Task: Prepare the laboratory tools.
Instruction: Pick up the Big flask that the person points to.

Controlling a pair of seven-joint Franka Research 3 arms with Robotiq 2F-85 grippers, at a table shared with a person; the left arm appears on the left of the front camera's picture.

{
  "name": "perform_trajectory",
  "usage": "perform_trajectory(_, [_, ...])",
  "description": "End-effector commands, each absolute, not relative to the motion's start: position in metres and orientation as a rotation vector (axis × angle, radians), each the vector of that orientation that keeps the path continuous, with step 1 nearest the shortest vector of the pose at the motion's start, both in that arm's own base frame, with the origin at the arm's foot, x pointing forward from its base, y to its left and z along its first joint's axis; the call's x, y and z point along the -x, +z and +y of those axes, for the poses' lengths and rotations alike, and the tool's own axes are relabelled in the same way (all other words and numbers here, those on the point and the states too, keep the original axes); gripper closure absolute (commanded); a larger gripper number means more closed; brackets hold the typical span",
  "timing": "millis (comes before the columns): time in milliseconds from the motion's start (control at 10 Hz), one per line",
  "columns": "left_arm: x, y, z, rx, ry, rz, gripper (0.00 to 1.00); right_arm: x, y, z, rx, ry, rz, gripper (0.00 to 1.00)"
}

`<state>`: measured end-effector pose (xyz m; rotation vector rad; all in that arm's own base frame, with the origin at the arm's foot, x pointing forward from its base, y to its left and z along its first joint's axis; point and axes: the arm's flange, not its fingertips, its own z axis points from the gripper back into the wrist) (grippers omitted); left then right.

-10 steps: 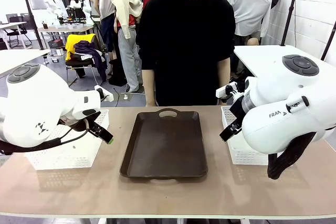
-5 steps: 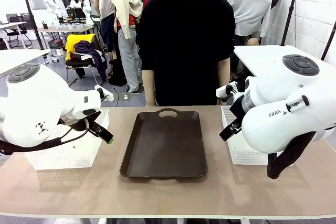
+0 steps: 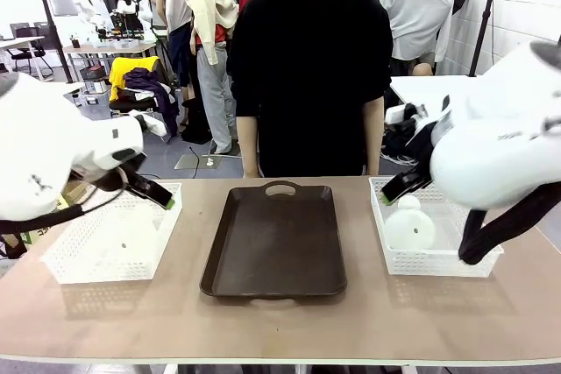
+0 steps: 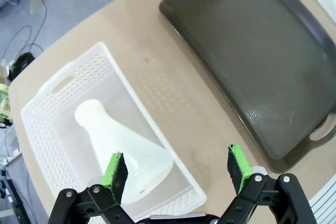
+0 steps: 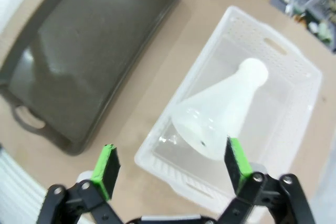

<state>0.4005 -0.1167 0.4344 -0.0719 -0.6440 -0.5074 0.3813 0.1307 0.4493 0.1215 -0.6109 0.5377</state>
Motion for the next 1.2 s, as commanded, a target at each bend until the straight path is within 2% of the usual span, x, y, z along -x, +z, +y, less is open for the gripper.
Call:
perform_trajectory(0, [-0.394,0.464,-0.073,0.19,-0.472,-0.636,0.0,-0.361,0.471,0.091,-0.243,0.587,-0.547,0.0])
perform_trajectory(100, [-0.392,0.475,-0.052,0.236,-0.446,-0.663,0.0,-0.357,0.478,0.071,-0.322,0.566,-0.554,0.0])
perform_trajectory(300, [-0.381,0.485,-0.021,0.351,-0.505,-0.596,0.0,-0.347,0.484,0.038,-0.471,0.548,-0.56,0.0])
perform_trajectory(500, [-0.37,0.488,-0.003,0.435,-0.532,-0.608,0.0,-0.34,0.485,0.017,-0.588,0.554,-0.569,0.0])
perform_trajectory(1100, [-0.354,0.495,0.003,0.467,-0.574,-0.605,0.0,-0.346,0.482,0.011,-0.668,0.567,-0.574,0.0])
